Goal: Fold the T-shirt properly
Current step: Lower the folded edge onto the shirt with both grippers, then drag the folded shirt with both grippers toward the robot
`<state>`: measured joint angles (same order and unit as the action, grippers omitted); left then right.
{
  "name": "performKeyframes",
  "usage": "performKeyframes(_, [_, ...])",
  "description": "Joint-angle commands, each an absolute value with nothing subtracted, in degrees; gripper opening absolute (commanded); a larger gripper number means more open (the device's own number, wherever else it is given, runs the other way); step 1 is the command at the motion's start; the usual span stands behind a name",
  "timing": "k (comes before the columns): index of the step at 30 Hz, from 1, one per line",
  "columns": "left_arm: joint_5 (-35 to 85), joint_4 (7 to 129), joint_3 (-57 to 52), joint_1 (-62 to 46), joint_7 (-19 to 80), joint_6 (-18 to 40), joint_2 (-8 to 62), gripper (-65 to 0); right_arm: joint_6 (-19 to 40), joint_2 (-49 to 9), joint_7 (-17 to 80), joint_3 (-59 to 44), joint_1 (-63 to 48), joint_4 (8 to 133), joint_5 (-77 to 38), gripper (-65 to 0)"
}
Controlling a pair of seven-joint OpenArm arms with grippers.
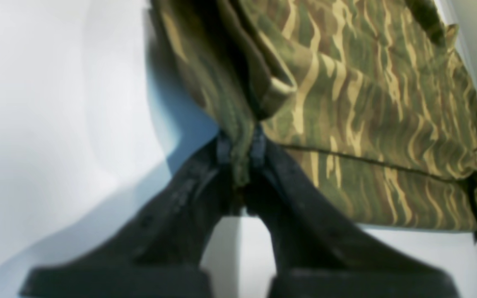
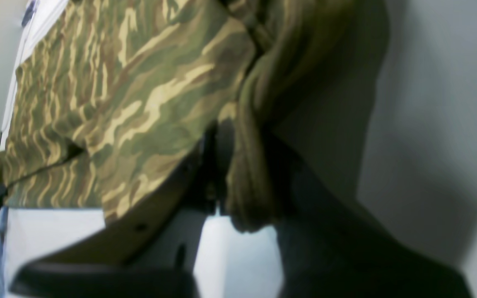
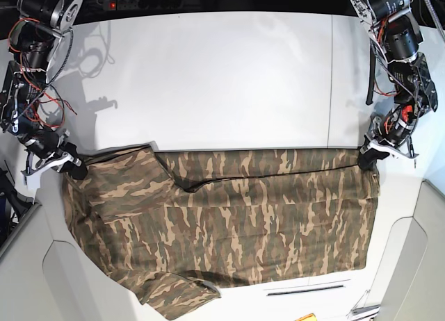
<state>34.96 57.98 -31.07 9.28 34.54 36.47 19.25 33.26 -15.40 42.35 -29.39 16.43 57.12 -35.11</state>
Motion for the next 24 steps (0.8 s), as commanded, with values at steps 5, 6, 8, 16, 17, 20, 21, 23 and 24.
performKeyframes(5, [37.0, 62.8, -31.2, 10.2, 39.0, 38.1, 21.0, -65.0, 34.2, -16.4, 48.2, -30.0, 17.6, 61.5, -38.5, -65.0])
performKeyframes(6, [37.5, 64.1, -31.2, 10.1, 39.9, 38.2, 21.0, -65.0, 34.1, -16.5, 49.4, -30.1, 17.4, 62.5, -39.2, -65.0])
performKeyframes(8, [38.5, 66.8, -31.2, 10.1, 42.0, 38.2, 21.0, -65.0, 34.2, -17.0, 51.0, -30.1, 17.0, 64.4, -40.6, -65.0])
performKeyframes(16, [40.1, 77.5, -31.2, 4.3, 45.3, 38.2, 21.0, -65.0, 34.1, -19.7, 54.0, -30.2, 9.6, 73.6, -43.1, -65.0])
performKeyframes(17, [40.1, 78.3, -31.2, 3.3, 45.3, 38.2, 20.9, -65.0, 34.1, -20.0, 54.1, -30.2, 8.5, 74.5, -43.4, -65.0])
performKeyframes(20, [40.1, 80.5, -31.2, 0.3, 45.3, 38.2, 20.9, -65.0, 34.1, -20.7, 54.5, -30.2, 4.8, 76.7, -45.0, -65.0])
performKeyframes(21, [40.1, 81.3, -31.2, -0.8, 45.3, 38.2, 20.9, -65.0, 34.1, -21.1, 54.6, -30.2, 3.5, 77.3, -45.8, -65.0])
performKeyframes(23, [40.6, 83.1, -31.2, -3.3, 45.3, 38.1, 20.9, -65.0, 34.2, -21.8, 55.2, -30.2, 0.6, 78.7, -47.2, -65.0])
performKeyframes(24, [41.4, 84.0, -31.2, -4.6, 45.3, 38.1, 20.9, -65.0, 34.2, -22.1, 55.6, -30.3, -0.8, 79.3, -47.9, -65.0])
